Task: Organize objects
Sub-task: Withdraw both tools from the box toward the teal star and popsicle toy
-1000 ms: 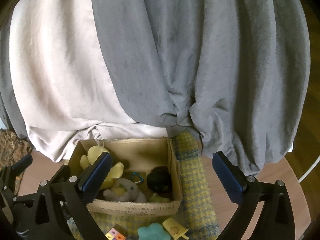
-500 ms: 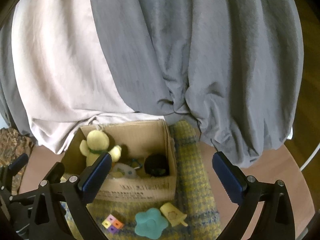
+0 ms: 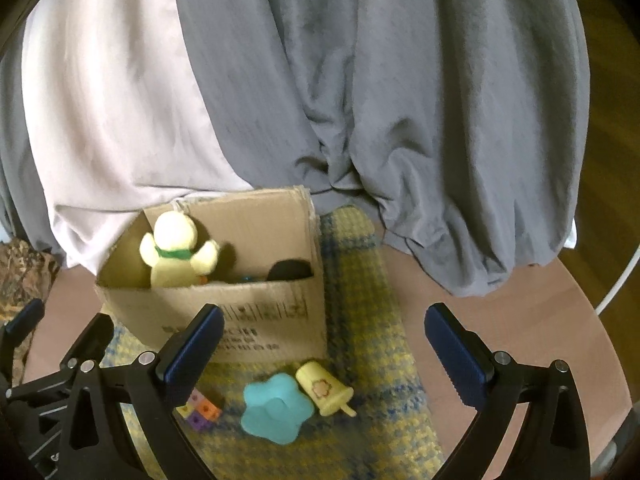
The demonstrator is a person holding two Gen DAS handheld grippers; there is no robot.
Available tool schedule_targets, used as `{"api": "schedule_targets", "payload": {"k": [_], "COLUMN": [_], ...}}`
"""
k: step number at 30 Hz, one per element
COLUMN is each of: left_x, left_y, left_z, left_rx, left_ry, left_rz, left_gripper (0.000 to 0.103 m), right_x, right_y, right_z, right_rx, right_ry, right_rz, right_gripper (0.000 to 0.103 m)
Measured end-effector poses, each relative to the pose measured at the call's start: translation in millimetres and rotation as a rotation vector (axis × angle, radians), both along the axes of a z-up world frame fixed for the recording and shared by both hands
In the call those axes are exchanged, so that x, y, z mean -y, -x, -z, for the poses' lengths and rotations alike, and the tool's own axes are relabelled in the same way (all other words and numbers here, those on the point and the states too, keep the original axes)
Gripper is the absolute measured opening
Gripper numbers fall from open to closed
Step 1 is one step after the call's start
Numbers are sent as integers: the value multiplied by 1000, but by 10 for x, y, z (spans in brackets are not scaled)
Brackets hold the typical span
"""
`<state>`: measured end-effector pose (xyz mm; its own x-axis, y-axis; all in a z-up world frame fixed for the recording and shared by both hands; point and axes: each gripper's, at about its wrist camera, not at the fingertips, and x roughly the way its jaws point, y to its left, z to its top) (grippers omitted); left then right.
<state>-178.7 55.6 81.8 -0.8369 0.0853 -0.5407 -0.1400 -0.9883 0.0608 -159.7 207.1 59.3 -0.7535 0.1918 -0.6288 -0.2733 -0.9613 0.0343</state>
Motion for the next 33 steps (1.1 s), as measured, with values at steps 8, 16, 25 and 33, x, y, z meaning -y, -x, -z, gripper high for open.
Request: {"api": "schedule_targets", "payload": {"k": [8,16,25,33], "left_x": [-30,-96,-152,-215], "left_y": [-104,-192,-228,-208], "left_z": [228,434,714,976], "left_rx": [27,50,97,149], "left_ry": [-14,-7,3,8], "left_rz": [-5,7,28,40], "left_gripper": [102,102,102,96], "right_x": [-34,-65,-117,-214], "right_y": [-101,-136,-170,-131], "right_z": [224,456,698,975], "right_rx": [30,69,105,163], "right_ry": [2,8,12,33], "right_rz": [-3,-4,-6,3], "right_gripper": [101,101,100,96]}}
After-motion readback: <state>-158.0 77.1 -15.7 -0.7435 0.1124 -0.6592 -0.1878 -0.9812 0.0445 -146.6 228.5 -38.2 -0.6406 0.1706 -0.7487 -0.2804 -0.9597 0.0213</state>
